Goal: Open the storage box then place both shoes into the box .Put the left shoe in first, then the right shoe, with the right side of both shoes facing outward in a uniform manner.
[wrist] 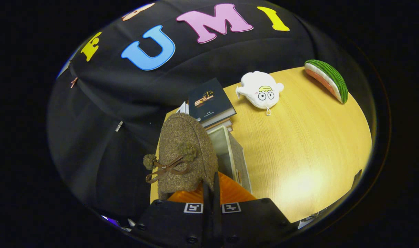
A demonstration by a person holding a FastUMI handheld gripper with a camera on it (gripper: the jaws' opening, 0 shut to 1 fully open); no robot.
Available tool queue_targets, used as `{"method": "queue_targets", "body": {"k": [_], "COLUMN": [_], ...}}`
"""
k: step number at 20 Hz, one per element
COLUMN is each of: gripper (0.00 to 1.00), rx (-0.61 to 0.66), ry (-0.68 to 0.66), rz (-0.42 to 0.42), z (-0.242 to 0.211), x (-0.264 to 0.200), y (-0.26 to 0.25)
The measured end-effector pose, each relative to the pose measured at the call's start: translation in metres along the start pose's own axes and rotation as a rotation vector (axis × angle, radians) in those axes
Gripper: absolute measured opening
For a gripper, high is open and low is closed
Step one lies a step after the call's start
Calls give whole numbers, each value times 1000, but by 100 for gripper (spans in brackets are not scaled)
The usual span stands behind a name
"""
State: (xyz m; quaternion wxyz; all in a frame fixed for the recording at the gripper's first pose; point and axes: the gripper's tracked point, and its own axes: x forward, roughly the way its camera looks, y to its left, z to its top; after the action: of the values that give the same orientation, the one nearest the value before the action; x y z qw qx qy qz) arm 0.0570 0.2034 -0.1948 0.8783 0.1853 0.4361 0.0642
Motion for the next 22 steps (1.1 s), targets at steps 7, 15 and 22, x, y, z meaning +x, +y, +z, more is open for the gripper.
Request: {"method": "queue_targets", "body": {"k": [7, 15, 22], "gripper": [10, 100, 99], "rx": [-7, -40, -256], "ry": [46, -26, -382], "rz": [-74, 74, 18], "z": [-20, -8, 78], "x": [14, -10, -104], "y": [-16, 28, 4]}}
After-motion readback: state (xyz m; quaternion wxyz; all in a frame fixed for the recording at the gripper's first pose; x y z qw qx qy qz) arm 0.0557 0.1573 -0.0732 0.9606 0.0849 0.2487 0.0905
